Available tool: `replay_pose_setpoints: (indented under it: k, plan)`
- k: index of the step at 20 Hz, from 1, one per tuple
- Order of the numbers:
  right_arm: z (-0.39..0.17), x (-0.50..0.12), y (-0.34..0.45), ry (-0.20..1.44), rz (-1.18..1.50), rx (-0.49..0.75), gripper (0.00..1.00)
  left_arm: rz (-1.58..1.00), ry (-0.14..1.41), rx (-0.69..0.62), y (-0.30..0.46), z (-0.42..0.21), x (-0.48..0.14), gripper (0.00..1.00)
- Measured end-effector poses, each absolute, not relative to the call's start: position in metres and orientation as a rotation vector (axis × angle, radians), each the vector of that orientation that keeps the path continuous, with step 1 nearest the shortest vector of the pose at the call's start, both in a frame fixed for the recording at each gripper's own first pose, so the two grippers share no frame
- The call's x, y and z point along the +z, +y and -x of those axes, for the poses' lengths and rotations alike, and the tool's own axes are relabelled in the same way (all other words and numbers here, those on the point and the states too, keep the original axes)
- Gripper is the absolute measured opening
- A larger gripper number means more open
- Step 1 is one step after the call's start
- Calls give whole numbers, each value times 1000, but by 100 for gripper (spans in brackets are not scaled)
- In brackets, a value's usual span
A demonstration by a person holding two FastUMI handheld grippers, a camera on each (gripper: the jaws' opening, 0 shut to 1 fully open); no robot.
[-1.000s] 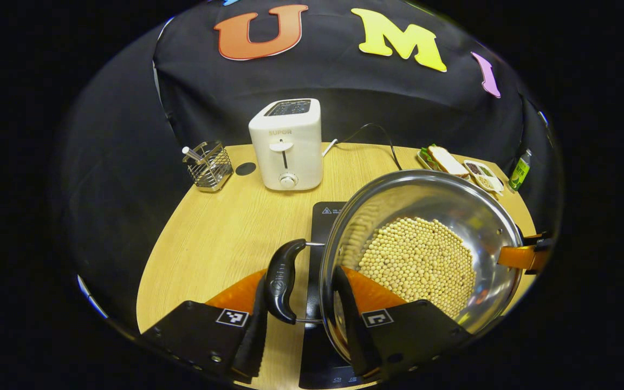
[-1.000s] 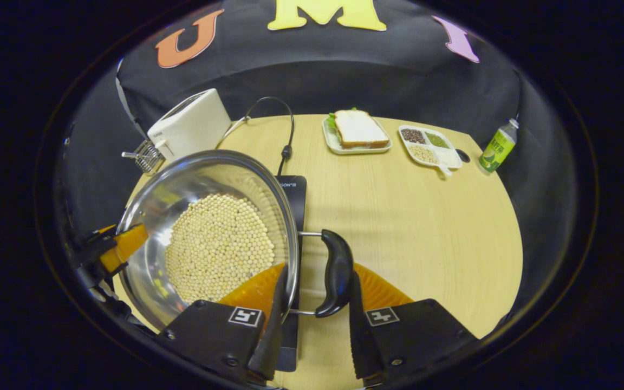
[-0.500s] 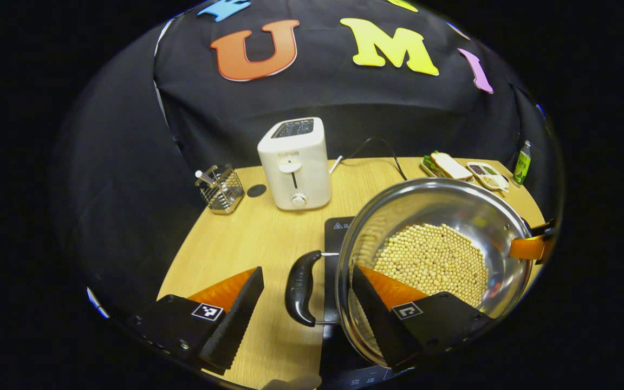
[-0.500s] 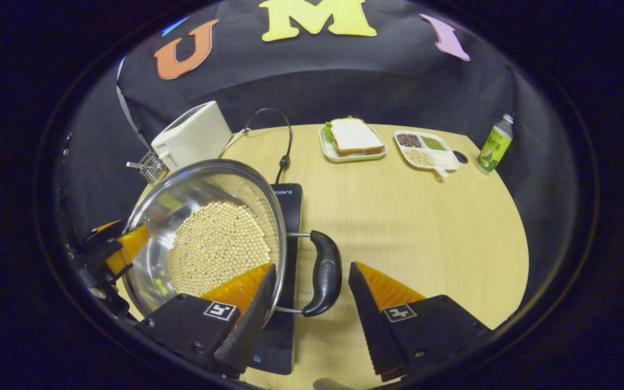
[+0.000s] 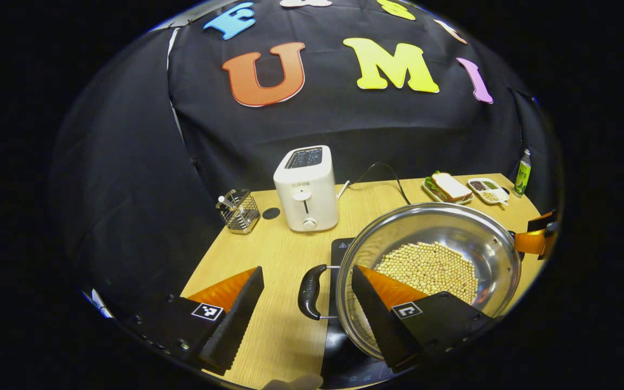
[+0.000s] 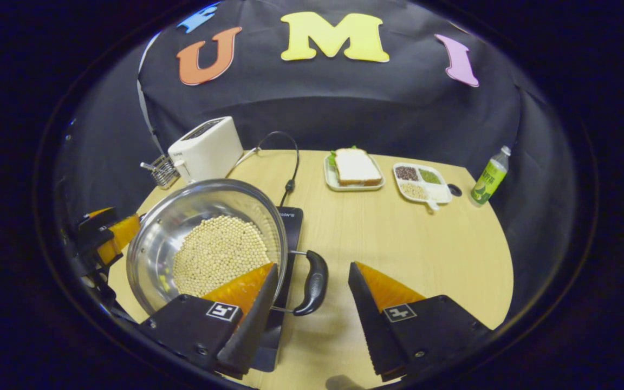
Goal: First push the handle of the pot to place it horizontally, then grasp the pot with both hands and set it on the induction cooktop.
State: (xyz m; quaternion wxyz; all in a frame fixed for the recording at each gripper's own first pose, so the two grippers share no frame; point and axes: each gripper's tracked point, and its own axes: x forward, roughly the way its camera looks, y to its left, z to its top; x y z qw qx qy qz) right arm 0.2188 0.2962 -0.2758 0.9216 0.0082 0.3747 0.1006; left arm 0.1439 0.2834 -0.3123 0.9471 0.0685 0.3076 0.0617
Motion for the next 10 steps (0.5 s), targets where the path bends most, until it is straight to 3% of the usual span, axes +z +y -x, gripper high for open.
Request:
replay_pose_setpoints:
  k: [2, 6, 9, 10]
  plan:
    - [-215, -257, 283, 725, 9, 209, 87, -152, 577, 135, 279, -139, -286, 96]
    - [-200, -199, 253, 612, 23, 225, 83, -154, 474, 135, 254, -123, -230, 97]
    - [-182, -141, 218, 486, 42, 219, 87, -123, 411, 123, 216, -111, -186, 96]
    - [-176, -120, 208, 445, 40, 221, 83, -118, 387, 122, 202, -107, -169, 96]
